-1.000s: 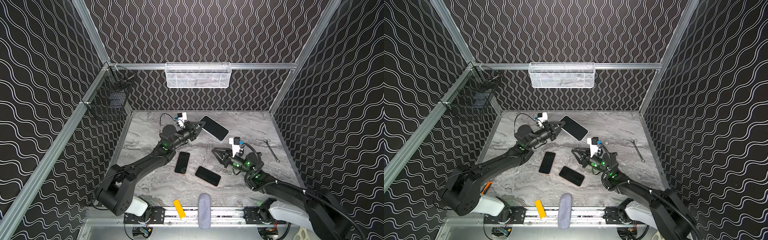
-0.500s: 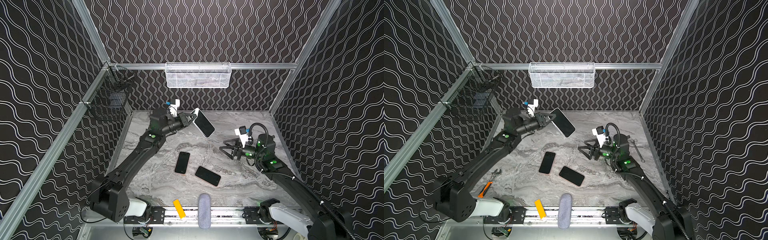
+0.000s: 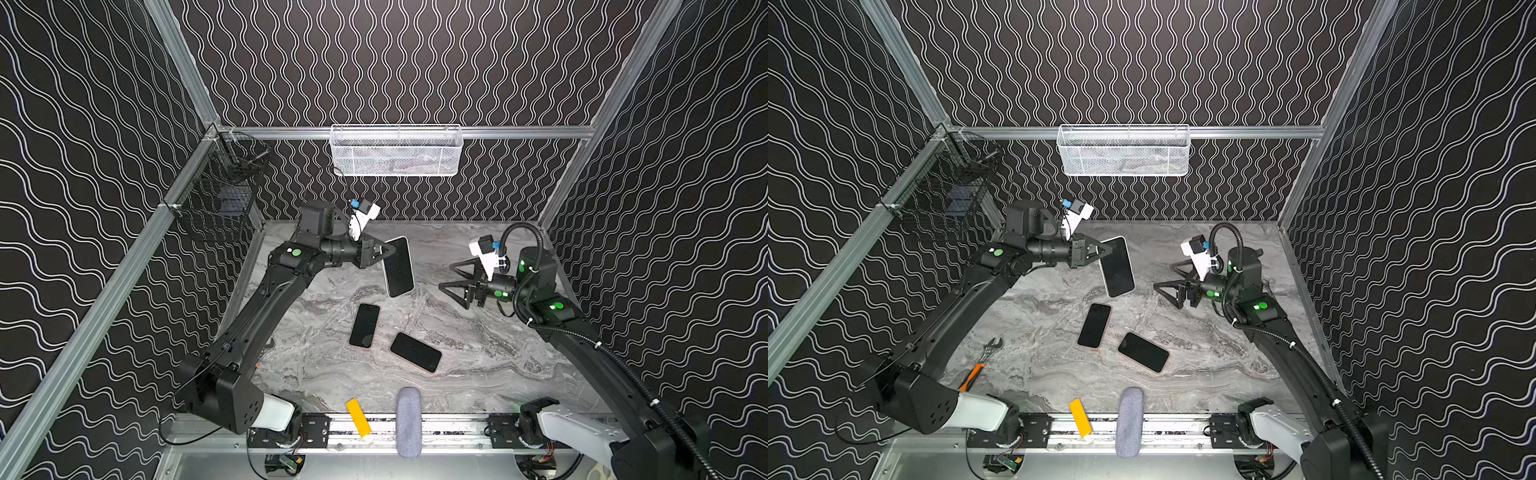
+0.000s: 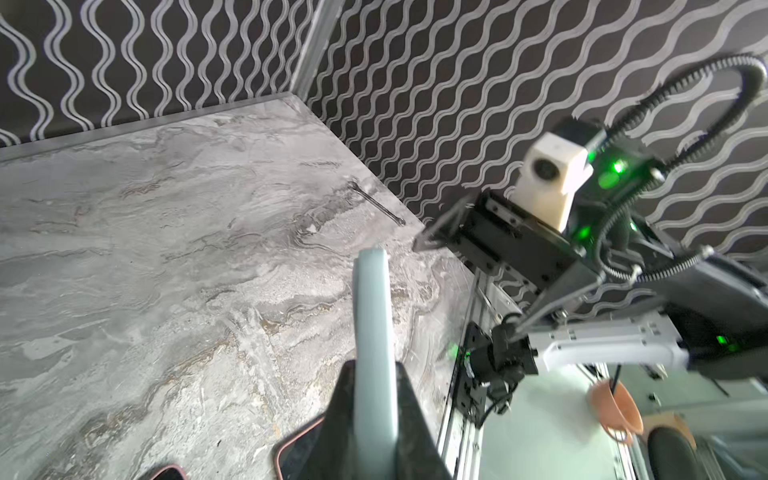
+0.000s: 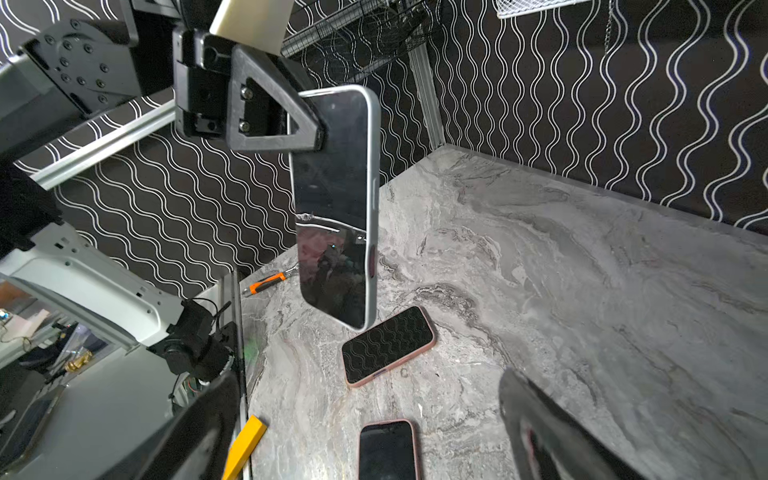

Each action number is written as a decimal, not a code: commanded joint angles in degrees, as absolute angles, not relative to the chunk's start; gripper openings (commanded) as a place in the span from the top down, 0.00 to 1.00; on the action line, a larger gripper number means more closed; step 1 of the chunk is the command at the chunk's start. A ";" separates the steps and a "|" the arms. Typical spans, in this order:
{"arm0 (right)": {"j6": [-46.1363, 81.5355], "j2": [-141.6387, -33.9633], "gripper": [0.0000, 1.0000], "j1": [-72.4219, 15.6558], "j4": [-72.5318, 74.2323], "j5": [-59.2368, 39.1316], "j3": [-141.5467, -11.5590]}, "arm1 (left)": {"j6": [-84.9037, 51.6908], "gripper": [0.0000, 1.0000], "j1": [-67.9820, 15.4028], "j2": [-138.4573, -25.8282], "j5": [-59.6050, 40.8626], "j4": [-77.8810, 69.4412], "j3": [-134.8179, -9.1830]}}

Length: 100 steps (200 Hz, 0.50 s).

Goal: Take the phone out of the phone case
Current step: 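Raise the phone upright with the left gripper while the right gripper approaches its lower end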

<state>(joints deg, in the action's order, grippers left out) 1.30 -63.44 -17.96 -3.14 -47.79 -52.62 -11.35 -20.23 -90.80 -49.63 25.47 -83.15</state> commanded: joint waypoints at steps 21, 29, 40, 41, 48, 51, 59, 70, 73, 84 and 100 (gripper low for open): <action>-2.83 -66.09 0.01 -18.54 -8.35 -46.35 -56.24 | -5.47 1.00 -19.20 -91.14 -56.70 26.59 -84.36; -5.28 -66.77 0.01 -18.54 -10.91 -48.08 -57.61 | -5.19 1.00 -19.14 -91.03 -57.08 26.63 -84.45; -10.15 -67.73 0.01 -18.54 -16.00 -50.26 -60.31 | -4.32 1.00 -19.15 -90.65 -57.44 26.72 -84.30; -10.39 -67.79 0.02 -18.54 -16.31 -50.31 -60.43 | -4.27 1.00 -19.15 -90.63 -57.54 26.72 -84.25; -11.44 -68.09 0.02 -18.54 -17.37 -50.53 -60.65 | -3.61 1.00 -19.12 -90.51 -57.62 26.78 -83.99; -11.50 -68.11 0.02 -18.54 -17.52 -50.54 -60.66 | -3.32 1.00 -19.15 -90.49 -57.50 26.85 -83.90; -12.35 -68.20 0.05 -18.62 -18.33 -50.77 -60.79 | -2.85 1.00 -19.10 -90.65 -56.95 27.53 -83.85; -15.11 -68.22 0.09 -18.97 -20.88 -50.40 -61.13 | -2.65 1.00 -19.14 -90.92 -57.06 28.43 -84.04; -15.72 -68.20 0.10 -19.13 -21.40 -50.03 -61.05 | -2.64 1.00 -19.10 -91.03 -57.19 28.47 -84.00; -16.92 -68.12 0.13 -19.35 -22.38 -48.95 -60.44 | -2.50 1.00 -19.32 -91.14 -57.25 28.52 -83.60; -18.19 -68.27 0.18 -20.22 -24.15 -48.86 -59.84 | -1.19 1.00 -19.55 -90.88 -56.87 29.82 -83.35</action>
<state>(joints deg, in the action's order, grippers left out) -12.56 -68.14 -19.33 -18.96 -48.66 -60.31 -4.05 -19.25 -90.85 -55.22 29.50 -83.57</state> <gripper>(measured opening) 0.850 0.119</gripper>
